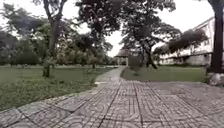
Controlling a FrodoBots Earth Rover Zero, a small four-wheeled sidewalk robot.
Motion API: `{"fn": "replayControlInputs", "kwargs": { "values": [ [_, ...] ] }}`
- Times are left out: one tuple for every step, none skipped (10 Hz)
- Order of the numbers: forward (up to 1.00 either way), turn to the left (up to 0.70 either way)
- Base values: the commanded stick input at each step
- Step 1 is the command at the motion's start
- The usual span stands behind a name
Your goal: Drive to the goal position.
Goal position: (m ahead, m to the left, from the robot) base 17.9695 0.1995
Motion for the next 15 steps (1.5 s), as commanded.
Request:
{"fn": "replayControlInputs", "kwargs": {
  "values": [
    [1.00,0.00],
    [1.00,0.00],
    [1.00,0.00],
    [1.00,0.00],
    [1.00,0.00],
    [1.00,0.00],
    [1.00,0.00],
    [1.00,0.00],
    [1.00,0.00],
    [1.00,0.00],
    [1.00,0.00],
    [1.00,0.00],
    [1.00,0.00],
    [1.00,0.00],
    [1.00,0.00]
  ]
}}
